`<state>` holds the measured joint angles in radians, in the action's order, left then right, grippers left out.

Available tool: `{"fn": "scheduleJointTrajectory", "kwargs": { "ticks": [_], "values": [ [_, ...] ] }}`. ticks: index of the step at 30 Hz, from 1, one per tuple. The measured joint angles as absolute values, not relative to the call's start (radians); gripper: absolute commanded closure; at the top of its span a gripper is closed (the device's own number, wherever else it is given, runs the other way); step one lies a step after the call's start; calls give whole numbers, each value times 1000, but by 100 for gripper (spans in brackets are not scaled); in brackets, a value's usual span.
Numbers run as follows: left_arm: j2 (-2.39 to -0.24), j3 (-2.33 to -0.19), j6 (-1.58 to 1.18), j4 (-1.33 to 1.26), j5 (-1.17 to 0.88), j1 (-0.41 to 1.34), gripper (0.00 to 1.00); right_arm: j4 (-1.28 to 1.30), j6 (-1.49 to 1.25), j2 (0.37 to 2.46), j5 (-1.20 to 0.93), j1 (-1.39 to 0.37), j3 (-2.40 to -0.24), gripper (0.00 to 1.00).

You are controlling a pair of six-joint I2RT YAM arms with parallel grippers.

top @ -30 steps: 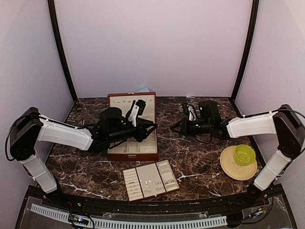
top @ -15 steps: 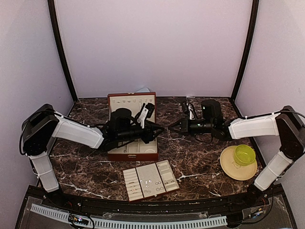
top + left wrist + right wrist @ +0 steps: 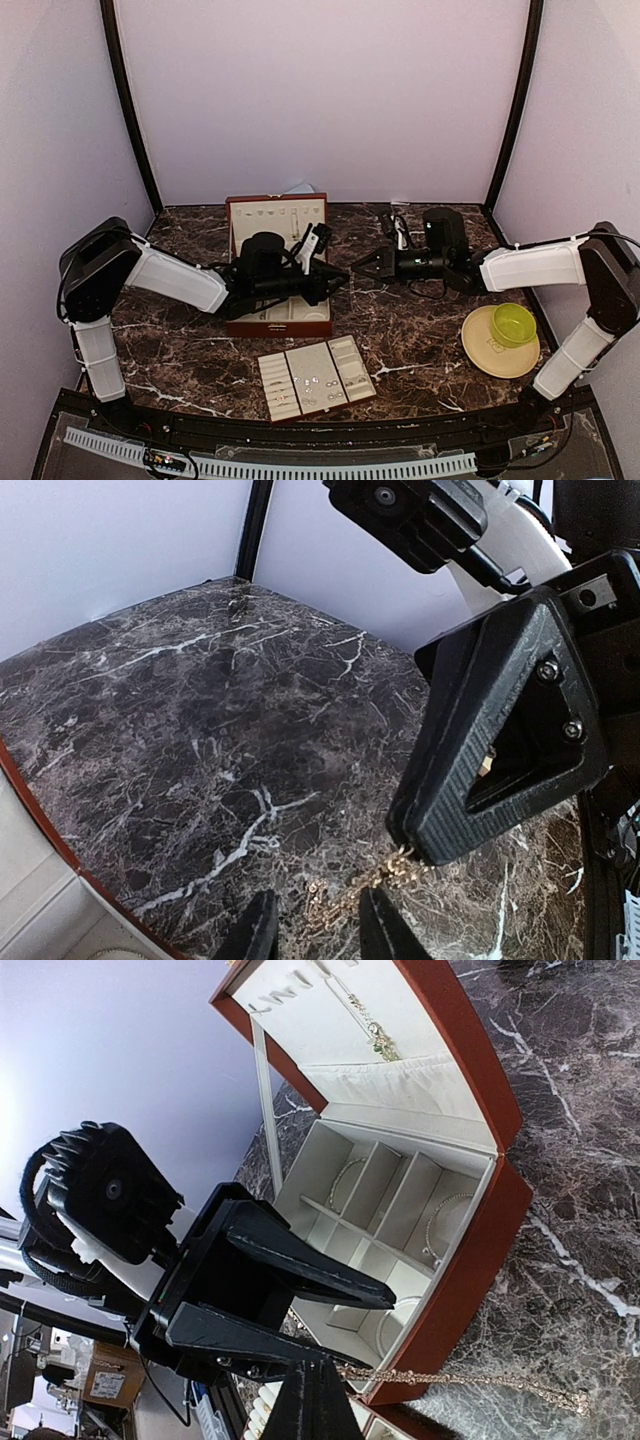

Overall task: Organize the mixed jewelry
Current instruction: Pass from the right arm to the left

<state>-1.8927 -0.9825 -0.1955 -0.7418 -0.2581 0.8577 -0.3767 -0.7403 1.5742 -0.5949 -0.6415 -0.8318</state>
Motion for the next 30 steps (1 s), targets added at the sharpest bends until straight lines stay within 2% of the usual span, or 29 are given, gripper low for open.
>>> {"fn": "scheduleJointTrajectory", "kwargs": {
  "ticks": [24, 30],
  "values": [
    [-1924, -1002, -182, -747, -277, 886, 73, -390, -747, 1561, -595, -641, -832, 100],
    [-1943, -1013, -176, -747, -277, 887, 81, -395, -750, 1561, -595, -641, -832, 100]
  ]
}}
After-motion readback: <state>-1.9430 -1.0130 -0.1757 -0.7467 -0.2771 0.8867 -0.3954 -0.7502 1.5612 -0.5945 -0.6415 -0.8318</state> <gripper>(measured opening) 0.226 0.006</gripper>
